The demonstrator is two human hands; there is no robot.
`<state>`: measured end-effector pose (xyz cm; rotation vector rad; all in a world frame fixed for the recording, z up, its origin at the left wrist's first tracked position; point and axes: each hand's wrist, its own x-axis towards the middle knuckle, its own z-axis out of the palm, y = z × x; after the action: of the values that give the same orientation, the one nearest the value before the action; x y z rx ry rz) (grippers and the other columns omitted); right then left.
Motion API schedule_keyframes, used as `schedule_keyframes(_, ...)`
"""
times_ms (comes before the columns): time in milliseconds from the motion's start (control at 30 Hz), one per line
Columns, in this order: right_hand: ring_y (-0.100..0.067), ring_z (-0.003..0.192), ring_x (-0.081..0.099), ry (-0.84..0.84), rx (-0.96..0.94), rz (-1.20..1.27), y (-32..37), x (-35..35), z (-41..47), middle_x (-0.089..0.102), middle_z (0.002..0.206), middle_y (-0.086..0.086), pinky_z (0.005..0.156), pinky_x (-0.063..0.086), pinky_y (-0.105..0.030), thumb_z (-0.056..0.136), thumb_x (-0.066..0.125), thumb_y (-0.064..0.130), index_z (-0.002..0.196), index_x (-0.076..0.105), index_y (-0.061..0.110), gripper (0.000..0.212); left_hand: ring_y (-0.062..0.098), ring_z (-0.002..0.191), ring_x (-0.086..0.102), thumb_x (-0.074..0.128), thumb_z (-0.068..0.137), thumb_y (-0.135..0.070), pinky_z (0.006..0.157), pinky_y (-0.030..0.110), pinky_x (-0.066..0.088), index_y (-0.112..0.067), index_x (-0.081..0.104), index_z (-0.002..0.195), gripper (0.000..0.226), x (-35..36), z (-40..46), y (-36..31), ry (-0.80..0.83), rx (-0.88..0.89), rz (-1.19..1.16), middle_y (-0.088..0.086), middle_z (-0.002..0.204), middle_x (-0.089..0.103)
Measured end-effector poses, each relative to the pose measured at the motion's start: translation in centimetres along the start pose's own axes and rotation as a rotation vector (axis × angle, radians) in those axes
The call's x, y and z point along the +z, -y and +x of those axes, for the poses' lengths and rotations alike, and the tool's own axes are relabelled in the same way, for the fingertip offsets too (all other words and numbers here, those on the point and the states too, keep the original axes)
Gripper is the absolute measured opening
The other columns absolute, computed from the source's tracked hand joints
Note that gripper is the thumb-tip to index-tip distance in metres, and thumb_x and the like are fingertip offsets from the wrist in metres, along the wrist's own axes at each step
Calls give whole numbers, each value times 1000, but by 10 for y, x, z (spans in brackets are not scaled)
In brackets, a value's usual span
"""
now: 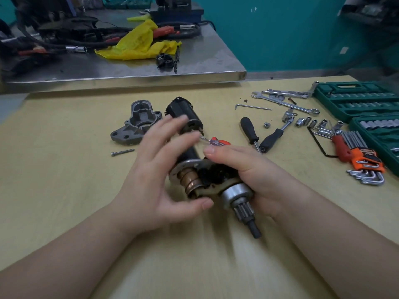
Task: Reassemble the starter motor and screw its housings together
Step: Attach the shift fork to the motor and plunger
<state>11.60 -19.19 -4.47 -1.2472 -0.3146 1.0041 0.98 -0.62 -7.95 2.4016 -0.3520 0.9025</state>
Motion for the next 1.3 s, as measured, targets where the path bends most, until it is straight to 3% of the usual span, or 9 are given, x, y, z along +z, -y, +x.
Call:
schedule_keyframes(67, -33, 94, 76, 116, 68, 11, -2, 1, -1, 77, 109, -21, 80, 63, -39, 87, 82, 33, 110, 80, 12, 31, 34, 147, 49, 75, 84, -67, 121, 52, 40, -7, 57, 140, 83, -2, 1, -3, 2, 102, -8, 13, 146, 59)
schedule_keyframes(200, -33, 101, 74, 233, 220, 86, -1, 2, -3, 75, 119, -21, 89, 60, -42, 75, 90, 50, 113, 78, 10, 56, 23, 93, 73, 63, 90, -76, 82, 40, 59, -6, 70, 125, 79, -7, -3, -2, -57, 90, -11, 3, 109, 74)
schedule_keyframes(300, -29, 91, 77, 302, 240, 144, 4, 1, -3, 76, 114, -18, 74, 66, -41, 89, 72, 62, 120, 77, 11, 60, 12, 80, 72, 62, 91, -74, 70, 25, 56, -13, 73, 108, 65, -4, -5, -1, -103, -148, -214, -3, 90, 75)
schedule_keyframes(400, -33, 86, 73, 313, 197, 142, 8, -1, 0, 71, 115, -21, 80, 64, -48, 90, 63, 66, 134, 68, 8, 73, 9, 72, 67, 63, 85, -51, 64, 22, 51, -18, 75, 89, 35, 3, 1, -4, -201, -465, -403, 3, 79, 71)
schedule_keyframes(567, -31, 65, 63, 262, 116, 134, 7, -1, 4, 67, 103, -20, 85, 61, -52, 95, 60, 61, 128, 70, 7, 64, 32, 86, 75, 61, 88, -69, 77, 43, 56, -17, 82, 111, 61, 11, 12, -12, -244, -963, -1011, 18, 107, 80)
schedule_keyframes(767, -29, 62, 61, 167, 97, 81, 2, 0, 10, 67, 82, -16, 77, 62, -48, 95, 50, 76, 94, 82, 22, 63, 32, 74, 68, 64, 87, -67, 55, 39, 53, -17, 69, 125, 64, 12, 8, -5, -235, -973, -1048, 17, 98, 72)
schedule_keyframes(933, -32, 79, 76, -86, 18, -146, -8, -5, 14, 78, 100, -13, 78, 63, -51, 84, 55, 85, 113, 78, 20, 75, 39, 72, 64, 83, 83, -42, 56, 41, 55, -39, 59, 142, 64, 12, 3, -4, -147, -842, -1069, 34, 100, 65)
schedule_keyframes(1033, -23, 106, 77, -261, -242, -341, -11, -9, 13, 80, 113, 2, 97, 60, -57, 89, 64, 71, 121, 76, 31, 52, 39, 66, 64, 87, 81, -33, 56, 42, 57, -49, 52, 149, 78, 11, 0, -5, -97, -815, -1100, 35, 100, 65)
schedule_keyframes(1300, -31, 106, 76, -256, -351, -258, -20, -5, 9, 77, 111, -5, 81, 65, -58, 90, 74, 40, 125, 69, 32, 36, 29, 61, 68, 85, 81, -33, 56, 41, 59, -45, 56, 144, 70, 17, 0, -12, -30, -777, -1064, 17, 95, 70)
